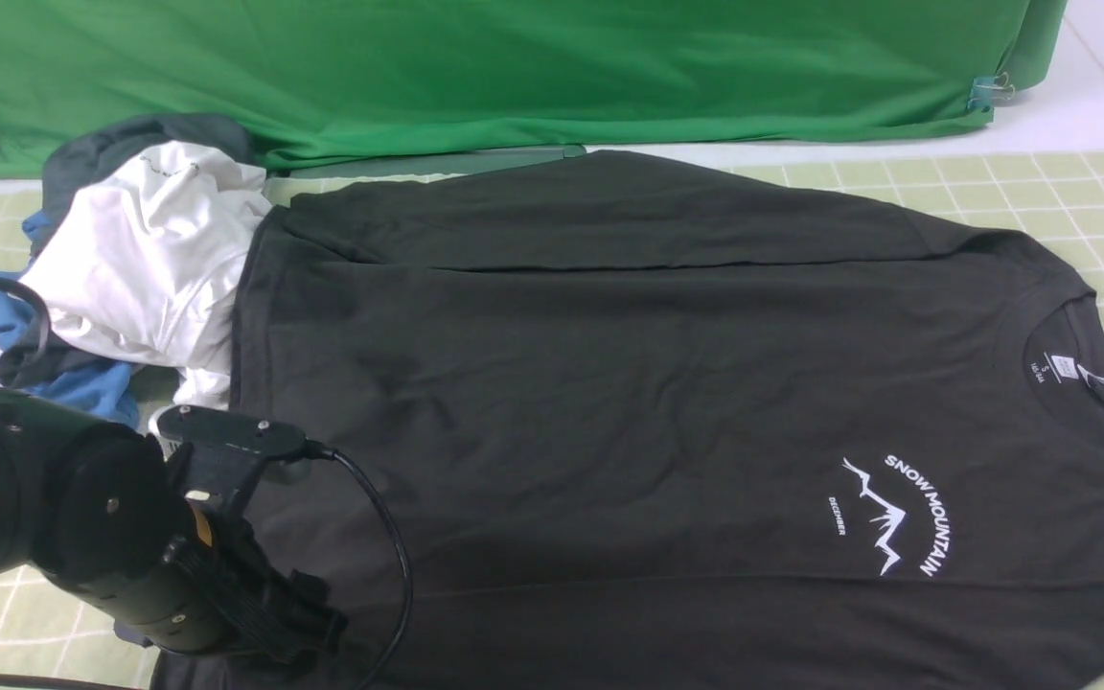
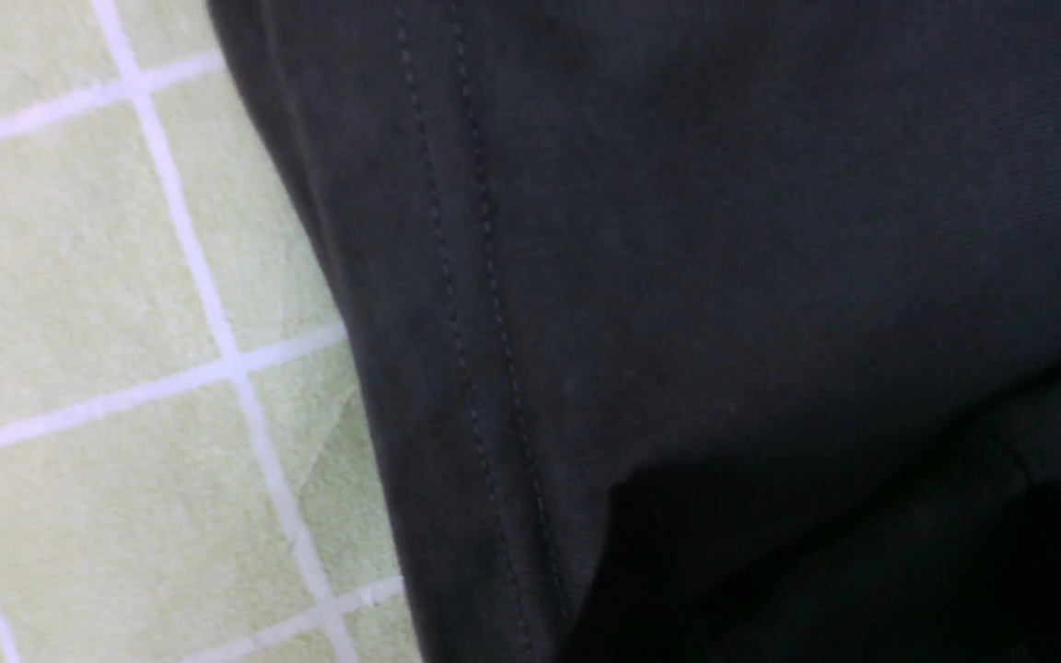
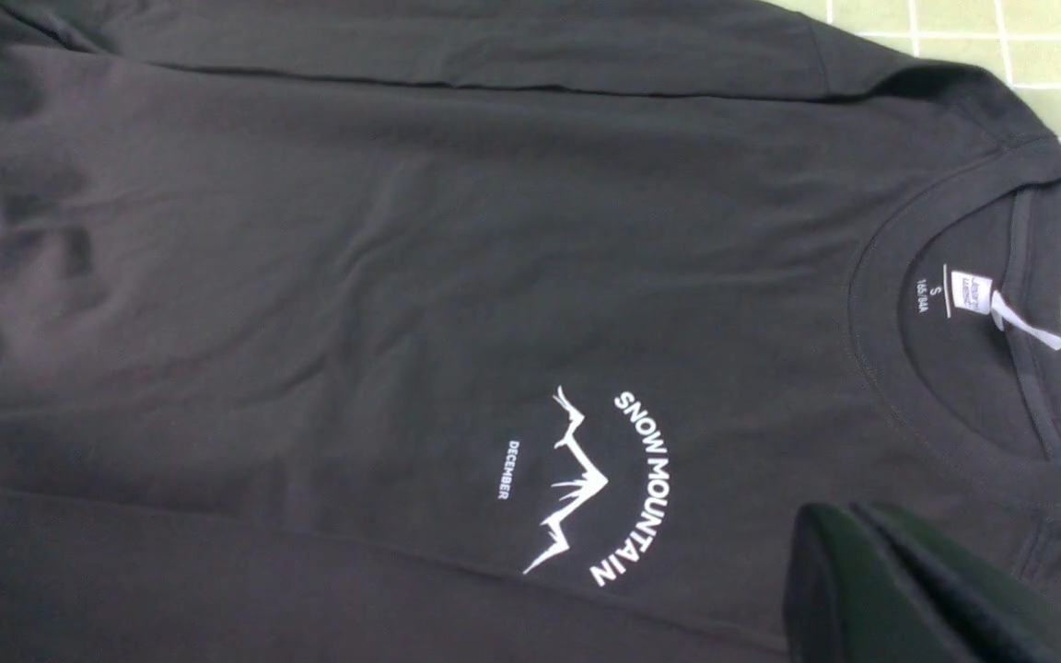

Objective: Fold a long-sleeved shirt over a green coffee tablecloth.
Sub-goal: 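Grasp the left edge of the dark T-shirt lying flat on the table, then fold the left side of the black T-shirt inward over its body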

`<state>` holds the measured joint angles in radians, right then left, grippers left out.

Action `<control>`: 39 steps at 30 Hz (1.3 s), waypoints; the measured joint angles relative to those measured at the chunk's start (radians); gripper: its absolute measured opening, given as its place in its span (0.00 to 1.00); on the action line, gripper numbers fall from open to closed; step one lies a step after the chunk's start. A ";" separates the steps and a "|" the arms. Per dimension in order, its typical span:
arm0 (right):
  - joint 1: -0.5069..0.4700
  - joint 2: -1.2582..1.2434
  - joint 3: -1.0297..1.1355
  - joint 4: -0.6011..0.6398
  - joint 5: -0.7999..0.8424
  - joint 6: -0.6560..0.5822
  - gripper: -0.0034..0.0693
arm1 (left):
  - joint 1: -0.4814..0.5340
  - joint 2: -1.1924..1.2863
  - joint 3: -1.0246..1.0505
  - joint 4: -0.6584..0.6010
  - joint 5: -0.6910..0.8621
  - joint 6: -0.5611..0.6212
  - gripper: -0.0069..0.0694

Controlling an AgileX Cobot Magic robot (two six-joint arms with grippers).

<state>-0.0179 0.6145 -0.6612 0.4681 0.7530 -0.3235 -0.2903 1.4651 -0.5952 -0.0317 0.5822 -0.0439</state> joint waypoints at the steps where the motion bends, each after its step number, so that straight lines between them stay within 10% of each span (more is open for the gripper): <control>1: 0.000 0.000 0.000 0.000 0.000 0.000 0.05 | 0.000 0.000 0.000 -0.002 0.000 0.000 0.73; 11: 0.000 0.000 0.000 0.000 0.003 0.000 0.06 | 0.000 -0.025 -0.037 -0.016 0.112 0.000 0.14; 25: 0.000 0.000 -0.002 0.000 0.007 0.000 0.07 | 0.000 -0.150 -0.377 -0.022 0.274 0.002 0.11; 39: 0.000 0.000 -0.002 0.000 0.007 0.000 0.09 | 0.000 0.066 -0.633 0.237 0.249 -0.045 0.11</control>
<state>-0.0179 0.6145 -0.6636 0.4681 0.7601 -0.3235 -0.2903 1.5315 -1.2281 0.2048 0.8308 -0.0892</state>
